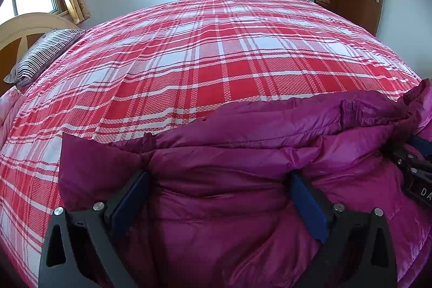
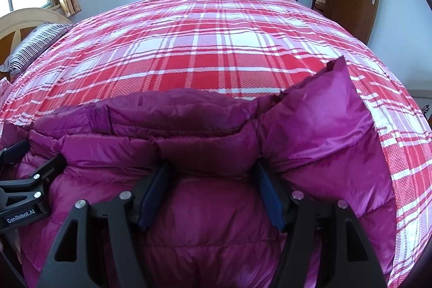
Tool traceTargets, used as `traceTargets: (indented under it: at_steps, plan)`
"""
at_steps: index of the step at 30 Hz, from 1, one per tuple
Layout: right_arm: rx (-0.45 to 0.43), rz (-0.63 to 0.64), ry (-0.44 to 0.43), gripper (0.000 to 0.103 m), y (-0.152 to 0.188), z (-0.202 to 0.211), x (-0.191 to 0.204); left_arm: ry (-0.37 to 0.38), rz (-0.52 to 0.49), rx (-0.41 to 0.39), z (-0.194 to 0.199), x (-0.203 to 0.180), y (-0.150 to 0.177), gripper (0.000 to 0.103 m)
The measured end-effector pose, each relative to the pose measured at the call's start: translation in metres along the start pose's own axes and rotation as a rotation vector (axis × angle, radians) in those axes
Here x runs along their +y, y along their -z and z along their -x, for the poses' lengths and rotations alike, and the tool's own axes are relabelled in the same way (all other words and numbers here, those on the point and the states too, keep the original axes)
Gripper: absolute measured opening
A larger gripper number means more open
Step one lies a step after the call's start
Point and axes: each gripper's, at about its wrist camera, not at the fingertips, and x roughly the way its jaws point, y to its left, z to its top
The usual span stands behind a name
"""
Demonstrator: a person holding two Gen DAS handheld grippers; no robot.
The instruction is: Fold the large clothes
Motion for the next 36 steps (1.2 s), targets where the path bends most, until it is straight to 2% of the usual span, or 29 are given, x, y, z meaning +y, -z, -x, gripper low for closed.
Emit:
traceTargets:
  at_steps: [7, 10, 14, 16, 19, 21, 24, 27, 28, 30, 33, 36]
  plan:
    - [0.007, 0.031, 0.048, 0.069, -0.001, -0.002, 0.007, 0.0, -0.001, 0.001, 0.0, 0.0, 0.0, 0.102]
    - [0.039, 0.038, 0.063, 0.07, -0.005, -0.001, 0.009, -0.005, -0.006, -0.001, 0.0, -0.001, 0.0, 0.102]
    - [0.12, -0.141, 0.059, 0.072, -0.01, 0.011, 0.004, -0.013, -0.01, -0.003, 0.0, -0.002, 0.001, 0.102]
    - [0.128, -0.179, 0.065, 0.085, -0.009, 0.012, 0.01, -0.014, -0.011, -0.005, 0.001, -0.002, 0.002, 0.102]
    - [0.105, -0.113, 0.127, 0.095, -0.004, 0.004, 0.026, -0.005, 0.005, -0.004, 0.005, 0.001, 0.0, 0.102]
    - [0.077, -0.109, 0.141, 0.096, -0.001, 0.001, 0.027, -0.02, 0.02, -0.027, 0.018, 0.006, 0.001, 0.102]
    - [0.066, -0.101, 0.147, 0.099, 0.0, -0.002, 0.025, -0.028, 0.043, -0.118, 0.049, 0.022, 0.002, 0.102]
    - [0.081, -0.087, 0.151, 0.102, -0.001, -0.007, 0.026, -0.121, 0.023, -0.209, 0.066, 0.036, 0.004, 0.102]
    - [0.083, -0.082, 0.155, 0.103, -0.002, -0.007, 0.028, -0.153, -0.002, -0.193, 0.06, 0.039, 0.004, 0.102]
    - [0.084, -0.074, 0.163, 0.103, -0.002, -0.009, 0.03, -0.165, 0.003, -0.139, 0.043, 0.044, 0.004, 0.102]
    - [0.076, -0.078, 0.16, 0.103, -0.001, -0.008, 0.029, -0.136, 0.05, -0.055, 0.018, 0.052, 0.004, 0.102]
    - [0.073, -0.081, 0.158, 0.103, 0.0, -0.008, 0.029, -0.124, 0.057, -0.035, 0.01, 0.052, 0.003, 0.102]
